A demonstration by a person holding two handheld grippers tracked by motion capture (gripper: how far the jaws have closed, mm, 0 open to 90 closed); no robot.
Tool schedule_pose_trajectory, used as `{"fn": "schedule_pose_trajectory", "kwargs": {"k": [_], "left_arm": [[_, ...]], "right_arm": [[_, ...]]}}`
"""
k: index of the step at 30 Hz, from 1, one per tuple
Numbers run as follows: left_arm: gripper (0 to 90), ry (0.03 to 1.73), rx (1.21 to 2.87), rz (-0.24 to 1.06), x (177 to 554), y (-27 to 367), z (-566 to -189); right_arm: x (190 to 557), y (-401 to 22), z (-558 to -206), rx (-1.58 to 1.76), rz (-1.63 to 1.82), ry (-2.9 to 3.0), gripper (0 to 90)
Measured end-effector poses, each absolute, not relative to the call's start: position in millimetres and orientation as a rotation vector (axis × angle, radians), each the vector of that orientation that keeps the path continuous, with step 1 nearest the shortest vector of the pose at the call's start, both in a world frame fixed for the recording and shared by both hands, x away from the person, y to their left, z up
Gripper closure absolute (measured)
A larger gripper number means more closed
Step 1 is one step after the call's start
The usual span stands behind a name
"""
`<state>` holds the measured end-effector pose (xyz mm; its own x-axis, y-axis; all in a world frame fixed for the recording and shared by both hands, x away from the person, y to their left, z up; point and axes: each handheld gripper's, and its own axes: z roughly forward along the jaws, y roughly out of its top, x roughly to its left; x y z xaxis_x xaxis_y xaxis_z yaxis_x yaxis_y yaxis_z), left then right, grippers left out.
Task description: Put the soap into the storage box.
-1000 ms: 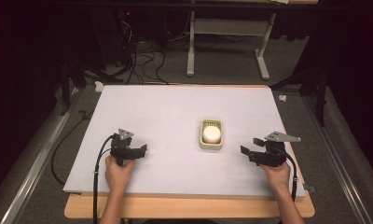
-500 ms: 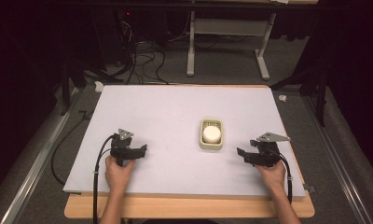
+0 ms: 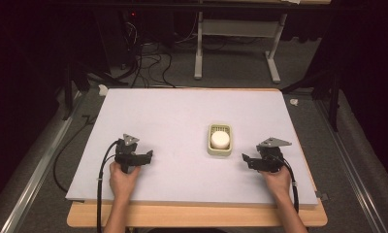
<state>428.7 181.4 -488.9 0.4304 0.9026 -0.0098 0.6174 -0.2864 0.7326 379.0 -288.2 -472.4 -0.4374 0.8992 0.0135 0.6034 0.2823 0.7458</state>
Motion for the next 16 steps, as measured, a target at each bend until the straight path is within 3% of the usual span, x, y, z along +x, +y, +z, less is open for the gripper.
{"fn": "schedule_pose_trajectory", "kwargs": {"k": [16], "left_arm": [[15.9, 1.278, 2.014, 0.544, 428.7, 181.5, -489.0]], "right_arm": [[383.2, -283.1, -482.6, 1.358, 0.908, 2.169, 28.2]]}}
